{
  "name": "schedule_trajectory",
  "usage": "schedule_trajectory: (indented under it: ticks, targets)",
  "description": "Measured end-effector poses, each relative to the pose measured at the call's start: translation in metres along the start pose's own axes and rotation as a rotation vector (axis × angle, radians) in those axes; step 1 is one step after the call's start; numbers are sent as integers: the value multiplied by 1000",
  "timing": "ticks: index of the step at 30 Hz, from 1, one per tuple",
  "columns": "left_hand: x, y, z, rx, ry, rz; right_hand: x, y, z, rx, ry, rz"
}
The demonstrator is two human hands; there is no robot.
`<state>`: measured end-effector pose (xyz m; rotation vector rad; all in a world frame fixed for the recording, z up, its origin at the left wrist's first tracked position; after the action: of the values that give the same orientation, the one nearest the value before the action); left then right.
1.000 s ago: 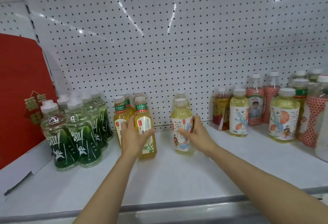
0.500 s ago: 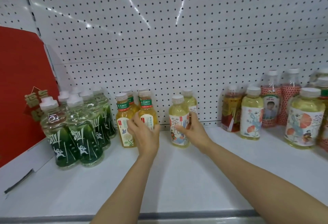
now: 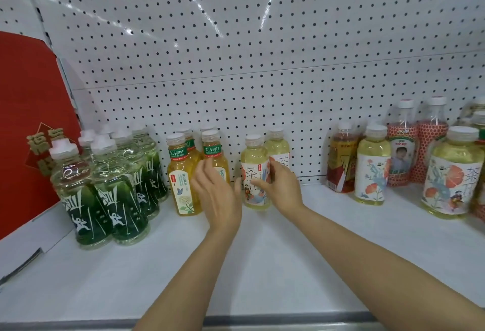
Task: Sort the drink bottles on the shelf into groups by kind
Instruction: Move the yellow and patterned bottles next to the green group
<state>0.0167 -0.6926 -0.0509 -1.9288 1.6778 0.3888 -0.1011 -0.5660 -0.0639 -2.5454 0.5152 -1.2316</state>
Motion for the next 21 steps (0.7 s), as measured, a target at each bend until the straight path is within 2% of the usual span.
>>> schedule_trajectory:
  ticks: [2, 3, 5, 8, 14, 21]
  targets:
    - [-22, 7, 7, 86, 147, 73, -2, -16, -2, -101, -23, 119]
    - [-28, 16, 11, 177, 153, 89, -5, -25, -5, -150, -34, 145]
    - [-33, 34, 15, 330, 79, 95, -12, -38, -14, -196, -39, 167]
    - [-36, 56, 18, 432, -11, 91, -21, -39, -27, -115, 13, 161]
    - [-32, 73, 13, 367, -66, -41, -31, -11, -41, -11, 135, -6]
    - [-32, 88, 16, 358, -83, -105, -45, -10, -49, -9, 189, 0]
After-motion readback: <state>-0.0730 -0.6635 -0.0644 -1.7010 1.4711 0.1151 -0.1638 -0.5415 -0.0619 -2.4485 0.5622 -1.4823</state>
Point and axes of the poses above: each hand's wrist, its own z-axis away from the middle knuckle, its own y-axis out of the palm, x = y × z, the point moved 6 cm from there along -z, towards the middle knuckle, and after that the axes turned 13 degrees about -x, right-handed, at the moved point
